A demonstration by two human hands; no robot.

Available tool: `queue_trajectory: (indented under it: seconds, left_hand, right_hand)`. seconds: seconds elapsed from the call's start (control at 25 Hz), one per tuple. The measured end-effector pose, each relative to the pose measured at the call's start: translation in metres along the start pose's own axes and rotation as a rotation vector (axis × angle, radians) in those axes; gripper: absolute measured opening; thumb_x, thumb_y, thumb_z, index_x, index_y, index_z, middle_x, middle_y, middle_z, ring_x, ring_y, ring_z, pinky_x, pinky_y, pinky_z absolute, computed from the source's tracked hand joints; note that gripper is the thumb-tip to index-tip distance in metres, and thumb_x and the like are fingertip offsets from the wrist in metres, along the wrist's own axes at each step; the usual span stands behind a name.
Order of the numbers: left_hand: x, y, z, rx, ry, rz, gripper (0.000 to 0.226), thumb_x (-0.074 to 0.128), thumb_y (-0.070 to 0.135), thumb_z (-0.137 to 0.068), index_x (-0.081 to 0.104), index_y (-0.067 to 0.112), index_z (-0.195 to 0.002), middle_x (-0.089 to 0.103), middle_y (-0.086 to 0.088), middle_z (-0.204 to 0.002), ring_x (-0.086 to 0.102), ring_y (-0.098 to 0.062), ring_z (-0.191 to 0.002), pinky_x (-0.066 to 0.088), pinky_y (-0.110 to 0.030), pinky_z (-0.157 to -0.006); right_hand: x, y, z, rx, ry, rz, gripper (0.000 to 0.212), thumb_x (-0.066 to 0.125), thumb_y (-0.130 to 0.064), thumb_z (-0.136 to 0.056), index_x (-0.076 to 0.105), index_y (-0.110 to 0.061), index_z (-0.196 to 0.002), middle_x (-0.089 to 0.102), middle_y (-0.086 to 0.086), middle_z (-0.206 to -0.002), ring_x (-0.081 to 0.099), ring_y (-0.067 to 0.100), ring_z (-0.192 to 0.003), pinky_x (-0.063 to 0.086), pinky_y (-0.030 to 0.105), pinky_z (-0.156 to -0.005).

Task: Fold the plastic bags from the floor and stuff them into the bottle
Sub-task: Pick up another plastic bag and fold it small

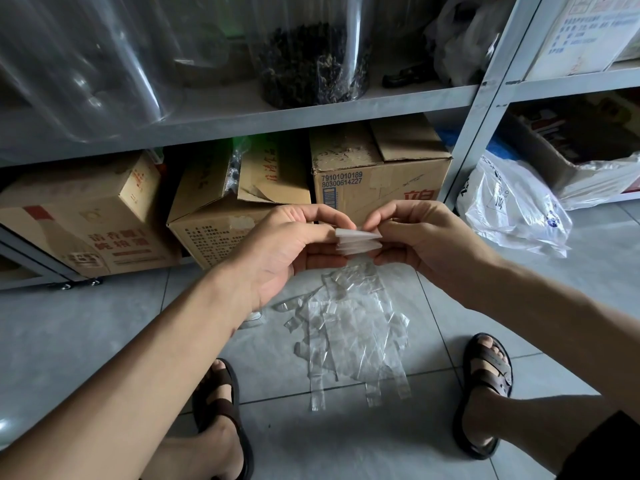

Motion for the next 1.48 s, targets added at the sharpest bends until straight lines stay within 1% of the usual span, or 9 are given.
queue_trajectory:
  seconds: [0.2,0.36,0.48,0.56,0.72,1.04,1.24,1.36,1.48]
  left_hand:
    - [0.003,0.002,0.001,-0.011,-0.043,0.023,0.029,0.042,-0.004,-0.091,0.069,0.003,-0.080,0.067,-0.012,-0.077,0.063,-0.015,-0.066,0.060,-0.026,-0.061]
    - [0.003,0.001,0.000,-0.004,-0.044,-0.021,0.004,0.066,0.002,-0.085,0.070,0.002,-0.085,0.068,-0.011,-0.077,0.065,-0.015,-0.066,0.060,-0.024,-0.064]
    - [-0.001,-0.001,-0.001,0.032,0.004,-0.108,0.012,0.072,-0.007,-0.079,0.072,0.002,-0.085,0.070,-0.010,-0.078,0.066,-0.013,-0.067,0.057,-0.019,-0.064]
    - [-0.004,0.002,-0.001,0.089,0.049,-0.197,0.015,0.076,-0.006,-0.076,0.075,0.006,-0.085,0.072,-0.012,-0.084,0.067,-0.015,-0.076,0.058,-0.022,-0.072]
    - [-0.006,0.005,0.001,0.176,0.099,-0.317,0.015,0.083,0.001,-0.073,0.078,0.009,-0.085,0.074,-0.016,-0.087,0.065,-0.016,-0.078,0.056,-0.032,-0.083]
    - [-0.007,0.006,0.002,0.217,0.132,-0.326,0.017,0.085,0.002,-0.071,0.078,0.013,-0.083,0.076,-0.013,-0.087,0.068,-0.013,-0.077,0.056,-0.028,-0.082]
    - [-0.023,0.008,0.000,0.228,0.184,-0.342,0.017,0.079,-0.003,-0.077,0.078,0.013,-0.079,0.075,-0.005,-0.077,0.069,-0.011,-0.072,0.057,-0.020,-0.072]
    - [-0.024,0.005,0.001,0.200,0.124,-0.316,0.010,0.077,0.003,-0.081,0.078,0.013,-0.085,0.074,-0.006,-0.079,0.068,-0.012,-0.077,0.057,-0.024,-0.077]
    - [-0.015,0.001,0.003,0.217,0.022,-0.359,0.011,0.078,0.006,-0.080,0.078,0.016,-0.085,0.075,-0.010,-0.085,0.068,-0.015,-0.080,0.054,-0.024,-0.082]
  right_hand:
    - [-0.002,-0.001,-0.001,-0.060,0.010,0.059,0.028,0.054,0.010,-0.092,0.069,-0.006,-0.075,0.068,0.010,-0.075,0.064,0.013,-0.065,0.056,0.020,-0.059]
    - [-0.003,-0.004,-0.002,-0.141,0.021,0.191,0.029,0.057,0.012,-0.089,0.070,-0.008,-0.074,0.071,0.009,-0.075,0.065,0.024,-0.069,0.059,0.024,-0.063]
    - [-0.001,-0.003,-0.002,-0.114,-0.008,0.179,0.027,0.052,0.011,-0.092,0.069,-0.005,-0.078,0.073,0.015,-0.081,0.067,0.024,-0.072,0.058,0.026,-0.064]
    - [0.001,-0.001,-0.002,-0.072,-0.034,0.122,0.025,0.051,0.008,-0.094,0.068,-0.004,-0.079,0.073,0.018,-0.086,0.067,0.025,-0.076,0.057,0.028,-0.067]
    - [0.001,-0.001,0.000,-0.094,-0.025,0.250,0.005,0.072,-0.001,-0.084,0.068,-0.002,-0.086,0.074,0.008,-0.082,0.068,0.021,-0.072,0.058,0.026,-0.070]
    - [-0.003,-0.004,-0.001,-0.125,0.058,0.296,0.014,0.078,0.003,-0.076,0.071,-0.009,-0.080,0.072,0.006,-0.072,0.070,0.017,-0.065,0.056,0.020,-0.068]
    - [-0.012,-0.003,-0.001,-0.118,0.132,0.316,0.016,0.078,0.005,-0.075,0.072,-0.010,-0.077,0.071,0.010,-0.075,0.068,0.019,-0.068,0.059,0.027,-0.071]
    - [-0.009,0.000,0.001,-0.119,0.115,0.329,0.015,0.077,0.006,-0.076,0.071,-0.008,-0.079,0.072,0.009,-0.074,0.070,0.018,-0.066,0.058,0.024,-0.069]
    - [-0.004,0.002,0.000,-0.140,0.099,0.341,0.014,0.078,0.002,-0.076,0.071,-0.009,-0.080,0.073,0.016,-0.080,0.071,0.022,-0.070,0.059,0.030,-0.076]
Point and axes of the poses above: each hand's wrist, its own z-axis away from the middle knuckle, its own x-axis out of the palm, y = z × x, the point moved 5 cm from there along -z, towards the middle knuckle
